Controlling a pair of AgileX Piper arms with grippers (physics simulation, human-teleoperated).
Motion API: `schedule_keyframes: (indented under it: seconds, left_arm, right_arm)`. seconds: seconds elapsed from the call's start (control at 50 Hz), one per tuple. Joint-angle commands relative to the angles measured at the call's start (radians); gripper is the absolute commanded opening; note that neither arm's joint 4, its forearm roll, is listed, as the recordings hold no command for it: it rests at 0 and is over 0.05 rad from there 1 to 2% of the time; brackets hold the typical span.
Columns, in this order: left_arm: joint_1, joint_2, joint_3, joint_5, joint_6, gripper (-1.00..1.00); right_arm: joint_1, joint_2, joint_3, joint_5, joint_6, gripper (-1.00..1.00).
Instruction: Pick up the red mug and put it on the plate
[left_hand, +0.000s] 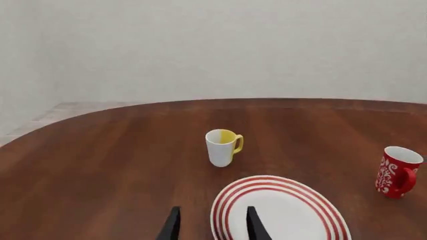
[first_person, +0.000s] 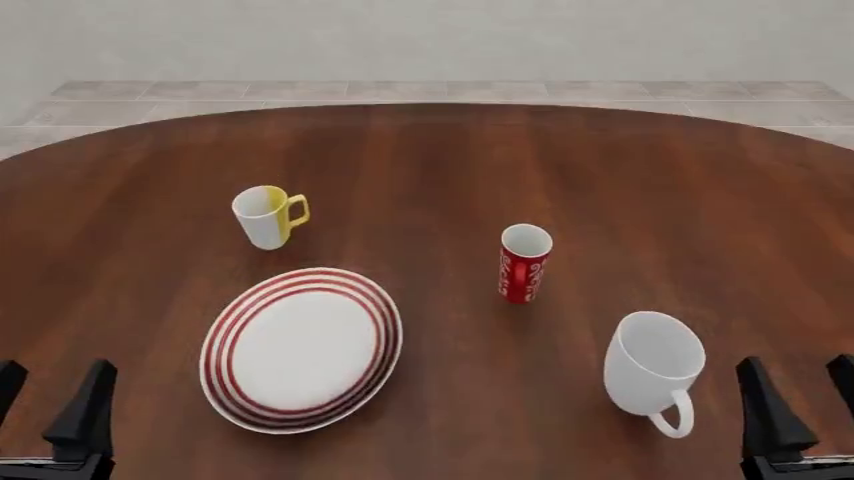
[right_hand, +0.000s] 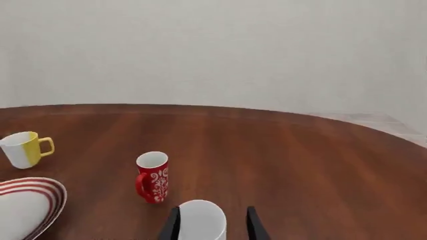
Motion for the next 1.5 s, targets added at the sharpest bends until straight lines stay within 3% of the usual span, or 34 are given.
schedule_keyframes:
  seconds: [0.02,0.1,0.2,0.28,0.38,0.4,0.42,0.48,0.5,0.54,0.6,0.62,0.7,0.74,0.78,0.82,0.9,0.98,1.06,1.08,1.1,1.12,1.24,1.26,1.4,1.5]
  left_arm:
    - [-0.003,-0.003,0.005,-0.004,0.005,1.0]
    - [-0.003,-0.004,0.004,-0.005,0.006,1.0]
    - [-0.004,-0.003,0.001,-0.002,0.007,1.0]
    - [-0.003,-0.003,0.005,-0.006,0.006,1.0]
    - [-0.003,-0.002,0.003,-0.004,0.005,1.0]
    - [-0.003,-0.002,0.003,-0.004,0.004,1.0]
    - [-0.003,-0.002,0.004,-0.004,0.003,1.0]
    - [-0.004,-0.001,0.001,-0.001,0.002,1.0]
    - [-0.004,-0.001,0.001,-0.002,0.001,1.0]
    - [-0.003,-0.001,0.002,-0.003,-0.001,1.0]
    - [0.0,-0.002,0.002,-0.003,-0.005,1.0]
    - [0.001,-0.002,0.003,-0.004,-0.006,1.0]
    - [0.001,-0.004,0.001,-0.002,-0.008,1.0]
    - [0.001,-0.004,0.001,-0.002,-0.01,1.0]
    - [0.002,-0.004,0.002,-0.005,-0.011,1.0]
    - [0.003,-0.004,0.003,-0.006,-0.011,1.0]
    - [0.003,-0.004,0.0,-0.004,-0.012,1.0]
    - [0.002,-0.005,0.002,-0.006,-0.013,1.0]
    - [0.002,-0.005,-0.002,-0.004,-0.012,1.0]
    - [0.002,-0.005,0.0,-0.006,-0.012,1.0]
    - [0.003,-0.006,-0.006,-0.002,-0.012,1.0]
    - [0.003,-0.006,-0.007,-0.001,-0.012,1.0]
    - [0.004,-0.006,-0.004,-0.007,-0.012,1.0]
    - [0.004,-0.006,-0.002,-0.01,-0.012,1.0]
    - [0.003,-0.006,-0.005,-0.007,-0.014,1.0]
    - [0.004,-0.006,-0.005,-0.008,-0.017,1.0]
  right_arm:
    - [-0.035,0.107,0.012,-0.037,0.036,1.0]
    - [-0.053,0.147,0.008,-0.059,-0.037,1.0]
    - [-0.057,0.192,0.005,-0.09,-0.013,1.0]
    - [-0.076,0.168,-0.001,-0.073,-0.052,1.0]
    - [-0.114,0.298,-0.036,-0.114,-0.079,1.0]
    - [-0.117,0.319,-0.06,-0.1,-0.049,1.0]
    - [-0.123,0.35,-0.082,-0.093,-0.053,1.0]
    - [-0.135,0.329,-0.184,0.004,-0.114,1.0]
    - [-0.15,0.285,-0.219,0.047,-0.1,1.0]
    - [-0.196,0.227,-0.315,0.133,-0.126,1.0]
    - [-0.139,0.236,-0.428,0.212,-0.182,1.0]
    - [-0.139,0.251,-0.456,0.231,-0.157,1.0]
    - [0.026,0.313,-0.581,0.275,-0.066,1.0]
    - [0.003,0.293,-0.626,0.278,-0.091,1.0]
    - [-0.049,0.325,-0.672,0.301,-0.004,1.0]
    - [-0.064,0.362,-0.709,0.321,-0.001,1.0]
    - [0.029,0.582,-0.854,0.395,-0.021,1.0]
    - [0.111,0.705,-0.957,0.436,0.153,1.0]
    - [0.194,0.789,-1.03,0.46,0.177,1.0]
    - [0.203,0.784,-1.048,0.45,0.148,1.0]
    - [0.209,0.811,-1.075,0.454,0.189,1.0]
    - [0.238,0.832,-1.094,0.451,0.135,1.0]
    - [0.252,0.922,-1.159,0.45,0.144,1.0]
    - [0.291,0.978,-1.182,0.463,0.174,1.0]
    - [0.233,1.031,-1.231,0.488,0.259,1.0]
    - [0.252,1.122,-1.236,0.482,0.328,1.0]
